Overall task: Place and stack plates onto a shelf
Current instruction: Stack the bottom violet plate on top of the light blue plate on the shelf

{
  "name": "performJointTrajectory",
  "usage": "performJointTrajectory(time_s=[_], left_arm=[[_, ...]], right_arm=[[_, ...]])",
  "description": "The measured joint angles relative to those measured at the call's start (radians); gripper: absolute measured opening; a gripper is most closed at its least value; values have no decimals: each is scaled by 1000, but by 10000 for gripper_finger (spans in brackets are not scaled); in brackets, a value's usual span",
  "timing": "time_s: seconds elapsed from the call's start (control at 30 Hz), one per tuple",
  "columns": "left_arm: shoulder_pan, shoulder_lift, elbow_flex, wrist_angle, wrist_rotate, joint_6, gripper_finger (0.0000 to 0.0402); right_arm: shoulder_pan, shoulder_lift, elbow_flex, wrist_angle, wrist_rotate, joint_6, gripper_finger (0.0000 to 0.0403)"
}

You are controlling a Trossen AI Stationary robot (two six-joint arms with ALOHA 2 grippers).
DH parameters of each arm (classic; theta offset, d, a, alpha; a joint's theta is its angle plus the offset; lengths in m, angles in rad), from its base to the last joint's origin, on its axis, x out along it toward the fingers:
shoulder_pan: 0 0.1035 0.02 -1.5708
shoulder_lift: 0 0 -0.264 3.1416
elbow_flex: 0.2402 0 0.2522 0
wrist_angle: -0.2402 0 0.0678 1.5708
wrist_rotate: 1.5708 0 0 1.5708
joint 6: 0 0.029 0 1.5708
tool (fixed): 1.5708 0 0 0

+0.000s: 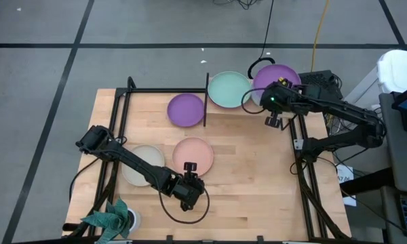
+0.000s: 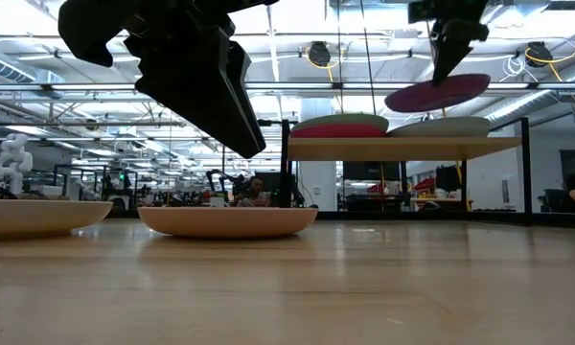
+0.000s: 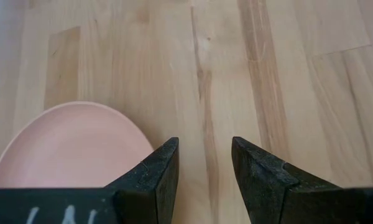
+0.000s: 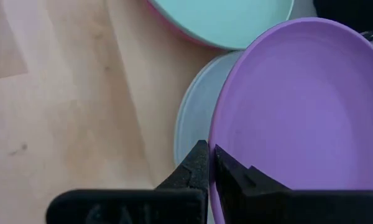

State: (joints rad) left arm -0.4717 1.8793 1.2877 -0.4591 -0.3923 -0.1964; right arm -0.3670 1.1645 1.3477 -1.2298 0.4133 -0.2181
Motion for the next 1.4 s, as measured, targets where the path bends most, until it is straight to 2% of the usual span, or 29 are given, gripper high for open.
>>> performJointTrajectory(time_s=[0.47,0.6,1.1,1.4], left_arm=[[0,0,0,0,0,9,154],[0,0,0,0,0,10,154],[0,0,0,0,1,10,154],[0,0,0,0,1,4,154]], right_arm=[[-136,1,-113,120,-57,-64,0],[-156,1,-153,166,-102,-80,0],[-162,1,-221,224,-105,-62,14],[-148,-23,-232,301,-105,-53,52]])
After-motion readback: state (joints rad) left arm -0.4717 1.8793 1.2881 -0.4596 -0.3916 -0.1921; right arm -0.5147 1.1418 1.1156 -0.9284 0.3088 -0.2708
